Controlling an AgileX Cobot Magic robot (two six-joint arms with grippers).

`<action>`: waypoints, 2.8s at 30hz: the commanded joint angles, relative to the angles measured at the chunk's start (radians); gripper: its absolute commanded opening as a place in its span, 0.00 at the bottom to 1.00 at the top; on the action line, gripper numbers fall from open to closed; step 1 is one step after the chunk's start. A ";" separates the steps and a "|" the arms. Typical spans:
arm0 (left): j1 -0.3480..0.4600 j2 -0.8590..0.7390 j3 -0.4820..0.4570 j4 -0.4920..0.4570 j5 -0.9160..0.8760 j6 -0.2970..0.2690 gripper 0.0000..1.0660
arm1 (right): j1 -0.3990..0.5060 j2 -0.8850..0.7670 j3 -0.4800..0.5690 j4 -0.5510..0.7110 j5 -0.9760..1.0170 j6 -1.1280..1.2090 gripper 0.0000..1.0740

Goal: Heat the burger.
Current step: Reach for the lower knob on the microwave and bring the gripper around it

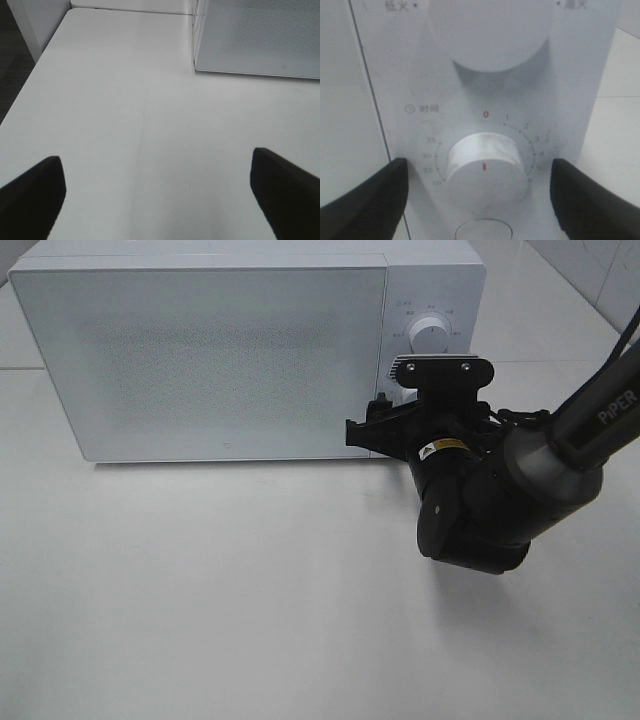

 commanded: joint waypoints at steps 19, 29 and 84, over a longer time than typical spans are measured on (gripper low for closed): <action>0.002 0.000 0.003 -0.002 -0.009 0.003 0.86 | -0.007 -0.045 -0.009 0.004 -0.025 -0.036 0.70; 0.002 0.000 0.003 -0.002 -0.009 0.003 0.86 | -0.009 -0.040 -0.009 0.004 -0.002 -0.028 0.45; 0.002 0.000 0.003 -0.002 -0.009 0.003 0.86 | -0.009 -0.040 -0.009 -0.345 -0.052 1.656 0.00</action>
